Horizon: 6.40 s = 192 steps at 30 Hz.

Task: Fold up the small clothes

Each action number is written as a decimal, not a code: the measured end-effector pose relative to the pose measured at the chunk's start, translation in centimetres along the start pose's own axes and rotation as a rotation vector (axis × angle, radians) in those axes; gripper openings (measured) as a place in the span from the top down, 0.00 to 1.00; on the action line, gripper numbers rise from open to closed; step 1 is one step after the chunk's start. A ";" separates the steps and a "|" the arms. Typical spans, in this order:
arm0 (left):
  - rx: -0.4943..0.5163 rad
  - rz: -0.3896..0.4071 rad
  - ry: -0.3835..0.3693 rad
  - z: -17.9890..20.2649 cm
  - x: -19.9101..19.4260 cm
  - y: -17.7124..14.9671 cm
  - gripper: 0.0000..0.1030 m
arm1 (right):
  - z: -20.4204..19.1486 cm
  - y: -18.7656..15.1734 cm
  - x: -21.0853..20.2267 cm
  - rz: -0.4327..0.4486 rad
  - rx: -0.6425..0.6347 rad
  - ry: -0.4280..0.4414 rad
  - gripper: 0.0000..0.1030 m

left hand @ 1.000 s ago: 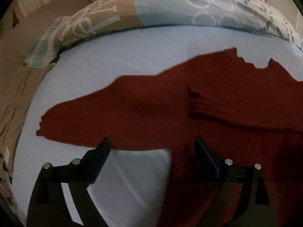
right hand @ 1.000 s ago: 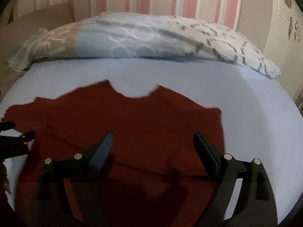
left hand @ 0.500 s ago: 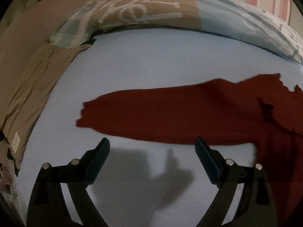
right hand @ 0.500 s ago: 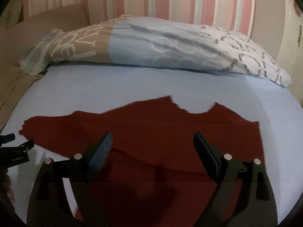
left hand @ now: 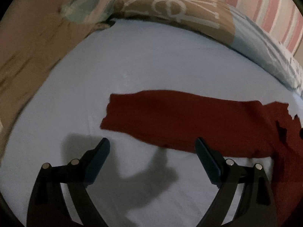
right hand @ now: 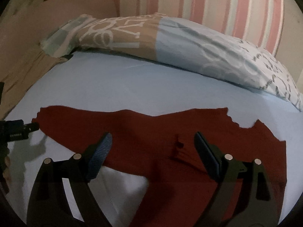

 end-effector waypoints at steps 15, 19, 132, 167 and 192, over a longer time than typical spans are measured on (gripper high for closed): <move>-0.089 -0.061 0.015 -2.7 5.5 0.7 0.14 | 0.0 -0.3 2.0 -0.029 -0.012 -0.004 0.14; -0.100 -0.055 -0.002 -2.7 5.4 1.0 0.53 | 0.0 -0.2 1.9 -0.023 -0.031 -0.013 0.14; 0.464 -0.024 -0.108 36.6 1.6 -1.8 0.19 | 35.7 -8.0 -4.6 -0.064 0.097 -0.366 0.40; 0.416 -0.082 -0.064 36.2 4.0 -3.1 0.02 | 37.8 -13.0 0.8 -0.243 0.308 -0.324 0.05; 0.451 -0.086 -0.123 34.4 -1.7 -7.9 0.02 | 30.3 -14.0 -7.3 -0.133 0.139 -0.237 0.03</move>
Point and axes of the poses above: each gripper's, at about its wrist camera, not at the fingertips, and x roughly the way its jaws point, z to its right, y to its top, the point moved 9 cm from there along x, roughly the way its jaws point, and after that the axes turned 6 degrees about x, right-handed, at the moved point
